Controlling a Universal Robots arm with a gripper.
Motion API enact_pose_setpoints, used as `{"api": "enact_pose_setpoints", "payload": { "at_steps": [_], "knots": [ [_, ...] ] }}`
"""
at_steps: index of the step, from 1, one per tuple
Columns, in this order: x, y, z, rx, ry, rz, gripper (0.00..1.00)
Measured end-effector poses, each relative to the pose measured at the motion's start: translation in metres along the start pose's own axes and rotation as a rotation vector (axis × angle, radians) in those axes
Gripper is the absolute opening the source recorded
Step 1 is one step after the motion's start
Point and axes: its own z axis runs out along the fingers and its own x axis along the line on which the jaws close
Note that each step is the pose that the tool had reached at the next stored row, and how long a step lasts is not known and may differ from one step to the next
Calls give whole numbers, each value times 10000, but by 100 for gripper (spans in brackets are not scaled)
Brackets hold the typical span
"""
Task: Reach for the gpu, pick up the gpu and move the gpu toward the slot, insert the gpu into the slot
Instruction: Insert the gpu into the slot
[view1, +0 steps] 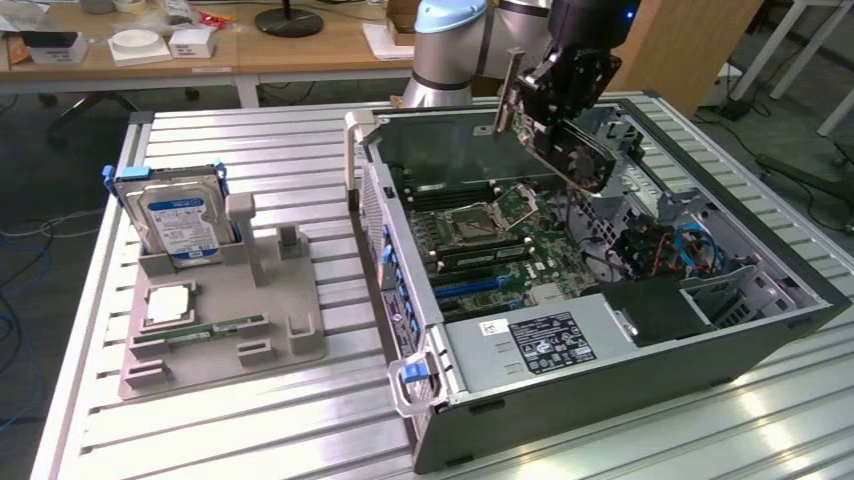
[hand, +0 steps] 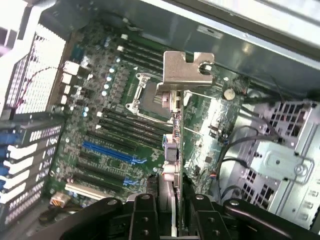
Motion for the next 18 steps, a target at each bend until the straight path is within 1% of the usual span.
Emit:
{"api": "enact_pose_setpoints", "payload": {
  "at_steps": [18],
  "knots": [
    [0, 0, 6, -63, -68, -3284, 29]
  ]
}}
